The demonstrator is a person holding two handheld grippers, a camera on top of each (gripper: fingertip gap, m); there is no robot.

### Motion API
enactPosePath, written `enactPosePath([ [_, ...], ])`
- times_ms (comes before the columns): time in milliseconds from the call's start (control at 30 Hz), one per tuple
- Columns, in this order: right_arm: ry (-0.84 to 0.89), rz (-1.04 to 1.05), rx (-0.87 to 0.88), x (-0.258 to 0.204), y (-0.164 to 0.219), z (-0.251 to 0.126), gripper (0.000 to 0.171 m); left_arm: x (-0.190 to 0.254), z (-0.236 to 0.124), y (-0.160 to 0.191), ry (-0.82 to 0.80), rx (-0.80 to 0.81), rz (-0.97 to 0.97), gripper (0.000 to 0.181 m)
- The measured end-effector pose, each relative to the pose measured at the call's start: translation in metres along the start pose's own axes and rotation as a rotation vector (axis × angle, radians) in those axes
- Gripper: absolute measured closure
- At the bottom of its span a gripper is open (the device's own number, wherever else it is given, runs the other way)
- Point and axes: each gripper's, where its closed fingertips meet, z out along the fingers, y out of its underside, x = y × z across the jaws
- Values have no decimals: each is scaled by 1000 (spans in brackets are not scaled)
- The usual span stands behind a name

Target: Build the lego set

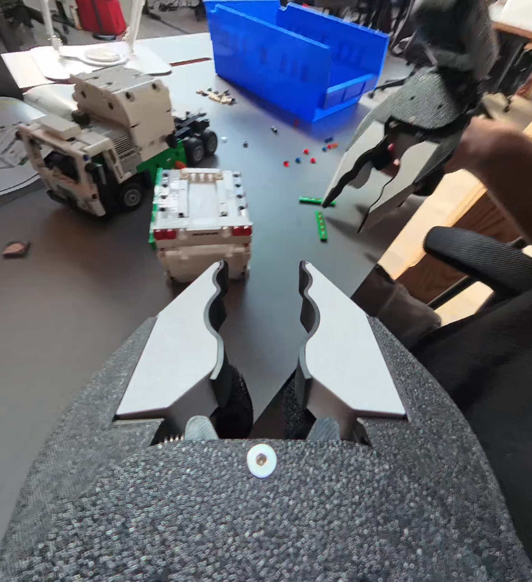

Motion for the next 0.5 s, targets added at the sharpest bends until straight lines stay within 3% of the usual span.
enactPosePath([
  [67,-8,0,26,-10,1,-2,114,29,11,-10,76,27,-21,140],
  [167,-38,65,174,-18,-9,-12,124,57,49,-7,66,-72,57,145],
  [333,-44,136,364,-24,-10,-38,132,75,103,3,45,-219,90,151],
  [500,-59,144,470,-25,-10,-54,140,78,132,22,66,-365,99,151],
])
